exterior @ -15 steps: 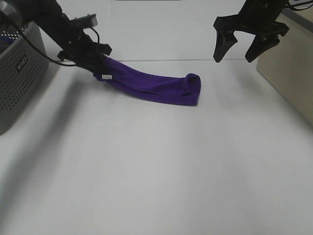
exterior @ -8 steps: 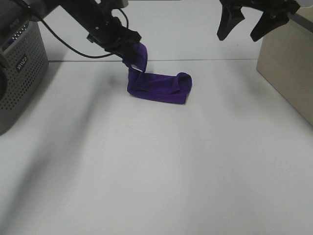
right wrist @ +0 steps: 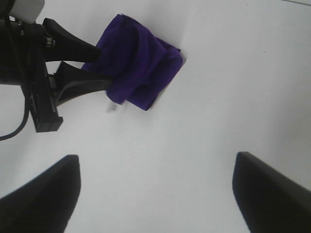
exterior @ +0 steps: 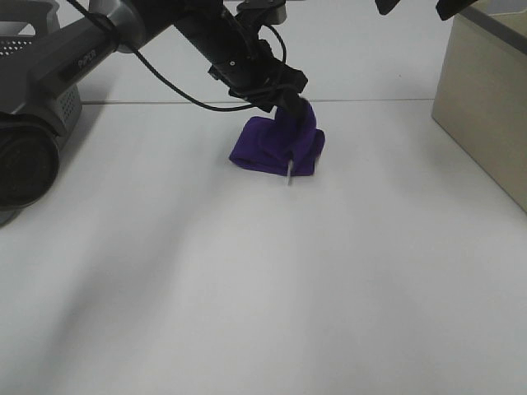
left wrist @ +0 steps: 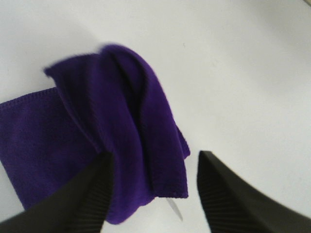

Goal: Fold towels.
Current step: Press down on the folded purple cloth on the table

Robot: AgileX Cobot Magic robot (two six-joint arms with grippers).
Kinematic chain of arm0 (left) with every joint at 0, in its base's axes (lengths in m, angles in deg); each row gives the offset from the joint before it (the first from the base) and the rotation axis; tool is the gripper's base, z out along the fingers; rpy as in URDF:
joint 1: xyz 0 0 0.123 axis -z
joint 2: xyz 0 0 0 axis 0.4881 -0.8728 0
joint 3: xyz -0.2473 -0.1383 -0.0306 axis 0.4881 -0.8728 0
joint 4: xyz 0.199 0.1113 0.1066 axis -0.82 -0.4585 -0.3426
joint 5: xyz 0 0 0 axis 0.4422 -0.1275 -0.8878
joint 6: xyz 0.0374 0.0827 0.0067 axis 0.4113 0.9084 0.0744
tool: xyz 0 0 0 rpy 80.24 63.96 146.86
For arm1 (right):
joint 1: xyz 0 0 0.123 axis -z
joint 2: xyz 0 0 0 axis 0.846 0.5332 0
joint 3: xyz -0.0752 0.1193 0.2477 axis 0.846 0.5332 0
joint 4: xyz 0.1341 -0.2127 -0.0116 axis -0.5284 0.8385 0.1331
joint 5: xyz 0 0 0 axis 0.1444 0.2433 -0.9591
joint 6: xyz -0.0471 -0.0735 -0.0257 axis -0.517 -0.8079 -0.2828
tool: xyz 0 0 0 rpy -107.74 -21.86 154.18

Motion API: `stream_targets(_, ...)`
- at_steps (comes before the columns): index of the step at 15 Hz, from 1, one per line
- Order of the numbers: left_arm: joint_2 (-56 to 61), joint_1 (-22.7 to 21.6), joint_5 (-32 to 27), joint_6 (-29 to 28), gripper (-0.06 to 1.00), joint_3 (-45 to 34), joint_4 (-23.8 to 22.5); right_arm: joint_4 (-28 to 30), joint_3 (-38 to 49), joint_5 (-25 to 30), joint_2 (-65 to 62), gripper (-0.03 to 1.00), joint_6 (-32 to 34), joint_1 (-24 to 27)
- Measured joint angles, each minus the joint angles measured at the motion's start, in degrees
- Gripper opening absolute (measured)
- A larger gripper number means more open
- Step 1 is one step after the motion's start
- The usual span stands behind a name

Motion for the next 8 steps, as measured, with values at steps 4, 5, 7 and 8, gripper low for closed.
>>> stream_targets(4, 0.00, 1.95, 6.02, -1.15, 0.65, 0.11, 5.84, -1.26, 0.00, 0.00, -0.06, 0.82, 0.00, 0.00)
stream_targets(5, 0.00, 1.66, 5.50, -1.15, 0.65, 0.74, 5.79, -1.26, 0.00, 0.00, -0.06, 0.82, -0.06, 0.00)
stream_targets(7, 0.11, -0.17, 1.15, -1.32, 0.65, 4.13, 1.89, -1.26, 0.00, 0.00, -0.06, 0.82, -0.92, 0.00)
stream_targets(8, 0.63, -1.95, -2.01, -2.46, 0.65, 5.79, -2.81, -1.26, 0.00, 0.00, -0.06, 0.82, -1.60, 0.00)
